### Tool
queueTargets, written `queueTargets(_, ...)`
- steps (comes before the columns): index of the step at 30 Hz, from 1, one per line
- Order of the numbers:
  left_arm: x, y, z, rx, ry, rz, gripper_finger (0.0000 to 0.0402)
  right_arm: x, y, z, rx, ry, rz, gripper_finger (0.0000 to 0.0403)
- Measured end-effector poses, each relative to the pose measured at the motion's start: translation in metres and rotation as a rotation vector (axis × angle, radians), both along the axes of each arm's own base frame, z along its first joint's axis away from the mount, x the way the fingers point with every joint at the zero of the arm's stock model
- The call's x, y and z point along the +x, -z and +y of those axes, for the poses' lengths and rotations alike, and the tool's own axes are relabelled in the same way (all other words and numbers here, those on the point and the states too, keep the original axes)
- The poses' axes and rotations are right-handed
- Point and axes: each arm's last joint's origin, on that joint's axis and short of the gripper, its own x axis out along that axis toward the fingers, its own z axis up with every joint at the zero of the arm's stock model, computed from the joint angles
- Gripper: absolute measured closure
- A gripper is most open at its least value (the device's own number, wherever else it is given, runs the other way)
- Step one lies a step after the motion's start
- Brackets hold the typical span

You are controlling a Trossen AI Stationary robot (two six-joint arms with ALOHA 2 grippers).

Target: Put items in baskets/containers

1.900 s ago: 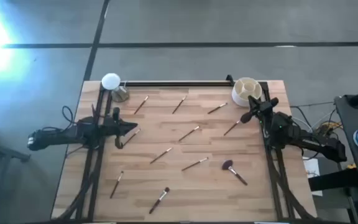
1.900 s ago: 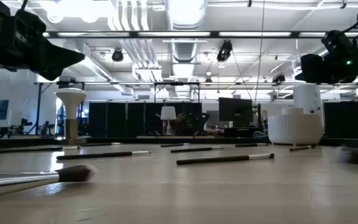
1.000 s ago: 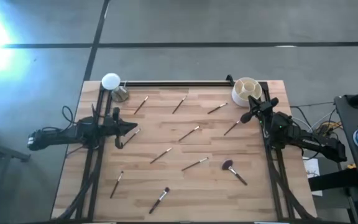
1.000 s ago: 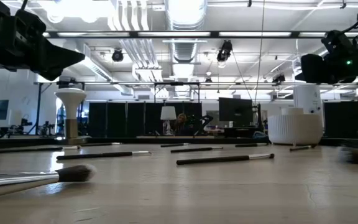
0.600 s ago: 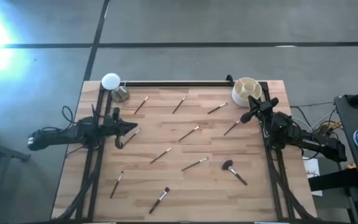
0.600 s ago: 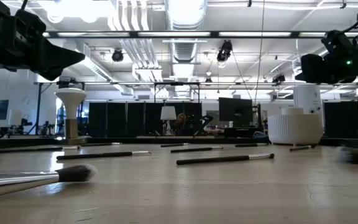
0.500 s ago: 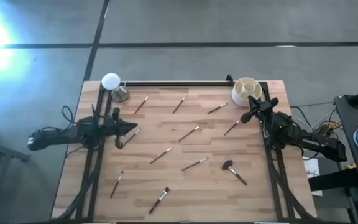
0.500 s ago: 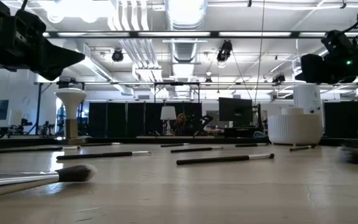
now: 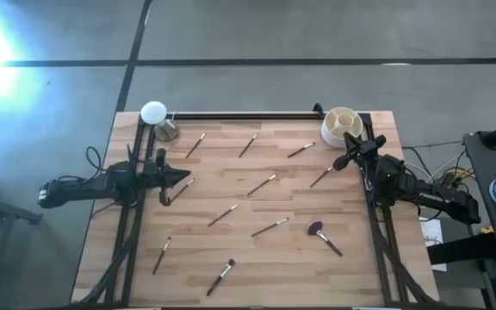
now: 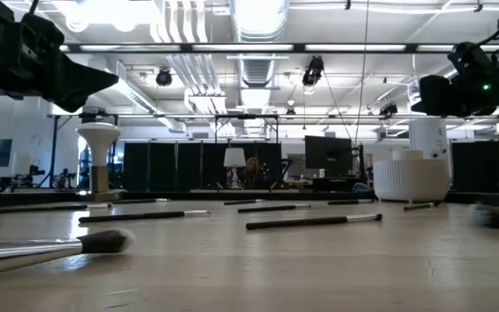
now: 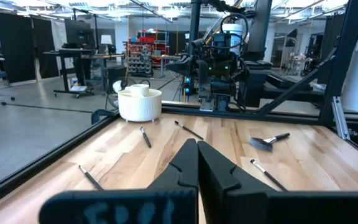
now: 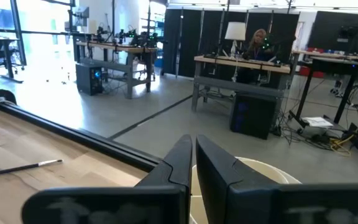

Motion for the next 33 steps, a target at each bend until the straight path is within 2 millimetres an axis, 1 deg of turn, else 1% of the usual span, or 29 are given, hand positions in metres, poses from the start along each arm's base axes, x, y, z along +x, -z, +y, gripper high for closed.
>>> queueTargets(12,0.0,0.0,0.0,0.0,0.0,0.0,0.0402,0.0,0.0,0.0,0.0,0.0,-0.002,0.0385)
queueTargets(18,0.0,0.0,0.0,0.0,0.0,0.0,0.0402,0.0,0.0,0.0,0.072,-0.005,-0.143,0.0385)
queueTargets(22,0.0,0.0,0.0,0.0,0.0,0.0,0.0402,0.0,-0.001,0.0,0.077,-0.008,-0.154,0.0385)
queueTargets(27,0.0,0.0,0.0,0.0,0.0,0.0,0.0402,0.001,-0.005,0.001,0.109,-0.074,-0.278,0.0385)
queueTargets(31,0.0,0.0,0.0,0.0,0.0,0.0,0.0402,0.006,-0.009,0.004,0.092,-0.266,-0.28,0.0387)
queueTargets(33,0.0,0.0,0.0,0.0,0.0,0.0,0.0402,0.008,-0.011,0.005,0.087,-0.329,-0.288,0.0393)
